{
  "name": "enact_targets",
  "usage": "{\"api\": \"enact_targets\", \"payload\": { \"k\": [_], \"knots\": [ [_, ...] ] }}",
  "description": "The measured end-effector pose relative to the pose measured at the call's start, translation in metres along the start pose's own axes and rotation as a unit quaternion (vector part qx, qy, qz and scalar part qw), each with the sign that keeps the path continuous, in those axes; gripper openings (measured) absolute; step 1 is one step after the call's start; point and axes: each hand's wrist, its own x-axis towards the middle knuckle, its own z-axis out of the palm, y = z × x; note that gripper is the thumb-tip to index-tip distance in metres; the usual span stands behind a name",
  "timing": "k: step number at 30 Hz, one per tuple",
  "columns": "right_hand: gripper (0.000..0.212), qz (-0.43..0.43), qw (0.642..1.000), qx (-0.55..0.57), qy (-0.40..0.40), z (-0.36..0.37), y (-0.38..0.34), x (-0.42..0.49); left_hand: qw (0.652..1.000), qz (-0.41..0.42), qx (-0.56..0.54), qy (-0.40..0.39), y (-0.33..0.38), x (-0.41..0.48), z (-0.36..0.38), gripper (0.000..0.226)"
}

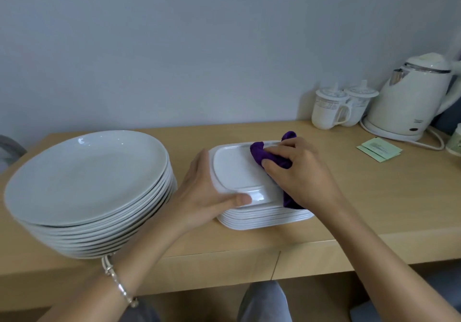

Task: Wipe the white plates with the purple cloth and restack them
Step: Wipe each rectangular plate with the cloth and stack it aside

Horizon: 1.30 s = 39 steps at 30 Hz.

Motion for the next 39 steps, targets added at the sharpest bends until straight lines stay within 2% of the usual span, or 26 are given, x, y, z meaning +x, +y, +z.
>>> {"api": "enact_targets", "payload": {
  "k": [4,6,8,10,13,15,18,21,24,26,28,30,33,37,39],
  "knots": [
    [0.048,0.019,0.995,-0.093,-0.024,0.004,0.001,-0.011,0.999,0.031,-0.019,-0.039,-0.004,-0.001,-0.001,0.121],
    [0.049,0.014,0.995,-0.094,-0.027,0.003,0.003,-0.012,0.999,0.015,-0.015,-0.044,-0.001,-0.004,-0.001,0.124],
    [0.042,0.002,0.997,-0.082,0.001,0.006,0.002,-0.01,0.999,0.005,-0.009,-0.036,0.001,-0.007,0.0,0.121],
    [0.032,-0.039,0.996,-0.071,0.026,0.017,-0.007,-0.007,0.999,0.019,-0.036,-0.025,0.004,-0.008,0.004,0.104],
    [0.035,-0.11,0.993,-0.043,-0.006,0.039,-0.037,-0.011,0.995,0.055,-0.077,-0.004,0.016,-0.011,0.01,0.063],
    [0.039,-0.13,0.991,-0.024,-0.018,0.044,-0.043,-0.015,0.995,0.057,-0.085,0.0,0.019,-0.013,0.009,0.057],
    [0.036,-0.117,0.992,-0.038,-0.014,0.028,-0.023,-0.012,0.995,0.04,-0.093,-0.016,0.01,-0.016,0.008,0.077],
    [0.03,-0.034,0.995,-0.097,0.013,0.001,0.012,-0.001,0.999,-0.008,-0.044,-0.023,0.002,-0.018,0.006,0.094],
    [0.028,0.011,0.993,-0.109,0.033,0.001,0.019,0.003,0.998,-0.017,-0.058,-0.031,0.003,-0.019,0.007,0.093],
    [0.032,-0.038,0.994,-0.099,0.023,0.016,0.0,-0.003,0.998,-0.003,-0.065,-0.029,0.011,-0.018,0.007,0.092],
    [0.038,-0.108,0.992,-0.07,-0.003,0.031,-0.024,-0.013,0.995,0.026,-0.091,-0.029,0.018,-0.017,0.008,0.081],
    [0.04,-0.134,0.989,-0.049,-0.034,0.035,-0.031,-0.017,0.995,0.03,-0.096,-0.028,0.018,-0.017,0.008,0.073],
    [0.035,-0.089,0.994,-0.061,-0.029,0.019,-0.012,-0.008,0.997,0.001,-0.064,-0.03,0.006,-0.018,0.007,0.091],
    [0.03,0.02,0.994,-0.107,0.034,0.0,0.016,0.006,0.997,-0.02,-0.055,-0.044,0.004,-0.019,0.005,0.091],
    [0.032,0.013,0.99,-0.138,0.027,0.011,0.005,0.008,0.997,-0.021,-0.051,-0.048,0.005,-0.018,0.005,0.091]
  ]
}}
